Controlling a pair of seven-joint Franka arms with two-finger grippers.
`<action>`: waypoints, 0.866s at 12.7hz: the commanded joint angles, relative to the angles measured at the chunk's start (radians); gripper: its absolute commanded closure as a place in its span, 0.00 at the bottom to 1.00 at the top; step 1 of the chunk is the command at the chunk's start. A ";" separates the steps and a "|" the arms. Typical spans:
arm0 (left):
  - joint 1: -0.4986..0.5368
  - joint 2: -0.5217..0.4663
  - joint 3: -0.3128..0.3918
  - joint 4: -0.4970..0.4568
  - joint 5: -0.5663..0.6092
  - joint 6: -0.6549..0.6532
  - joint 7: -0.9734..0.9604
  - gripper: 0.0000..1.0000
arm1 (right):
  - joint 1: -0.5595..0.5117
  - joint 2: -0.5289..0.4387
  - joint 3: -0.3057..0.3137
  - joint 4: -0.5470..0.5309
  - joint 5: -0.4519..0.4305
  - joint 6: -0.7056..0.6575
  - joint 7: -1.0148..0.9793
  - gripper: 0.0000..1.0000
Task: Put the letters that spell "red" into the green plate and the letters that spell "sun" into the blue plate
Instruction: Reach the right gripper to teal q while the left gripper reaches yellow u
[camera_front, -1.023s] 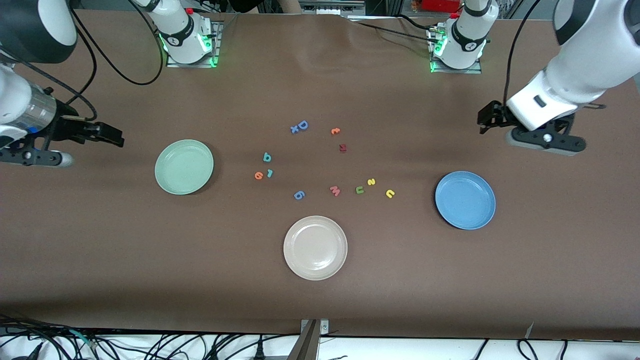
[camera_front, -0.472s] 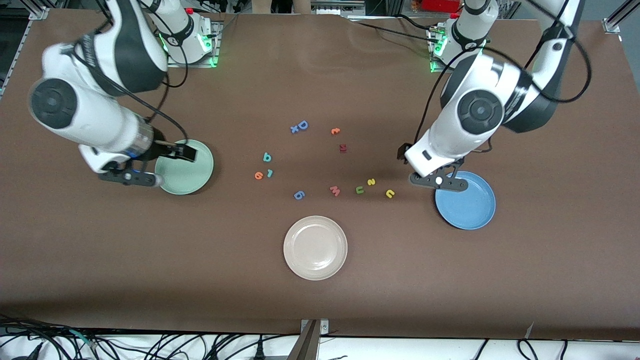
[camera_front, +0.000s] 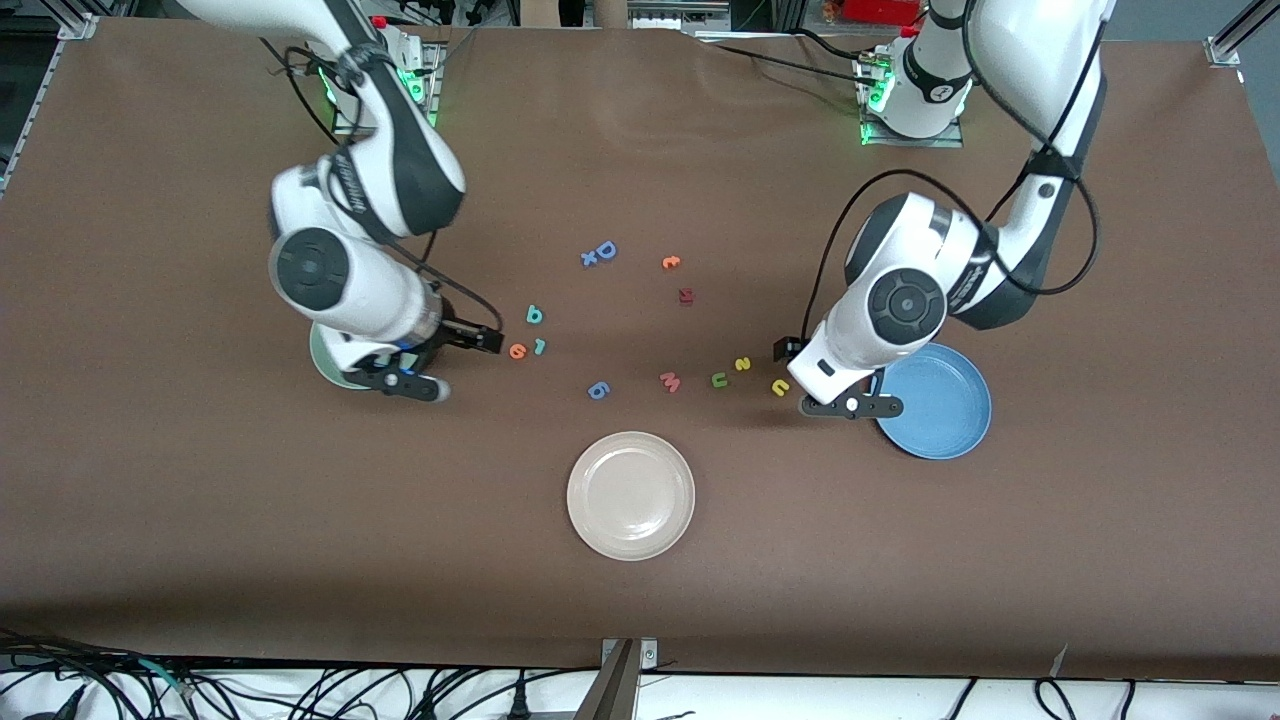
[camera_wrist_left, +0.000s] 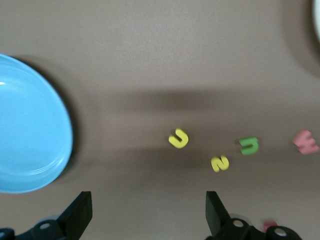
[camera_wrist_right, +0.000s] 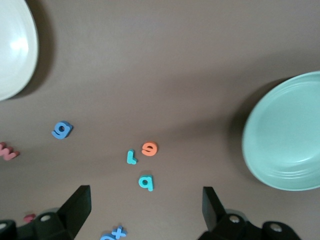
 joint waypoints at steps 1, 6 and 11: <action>-0.004 -0.003 -0.003 -0.090 -0.007 0.105 -0.067 0.00 | 0.030 0.040 -0.007 -0.043 0.014 0.070 0.054 0.04; 0.010 0.055 -0.005 -0.159 -0.035 0.339 -0.075 0.00 | 0.125 0.084 -0.006 -0.246 0.014 0.375 0.114 0.02; 0.009 0.103 -0.005 -0.164 -0.075 0.413 -0.075 0.15 | 0.130 0.097 0.000 -0.292 0.019 0.372 0.140 0.05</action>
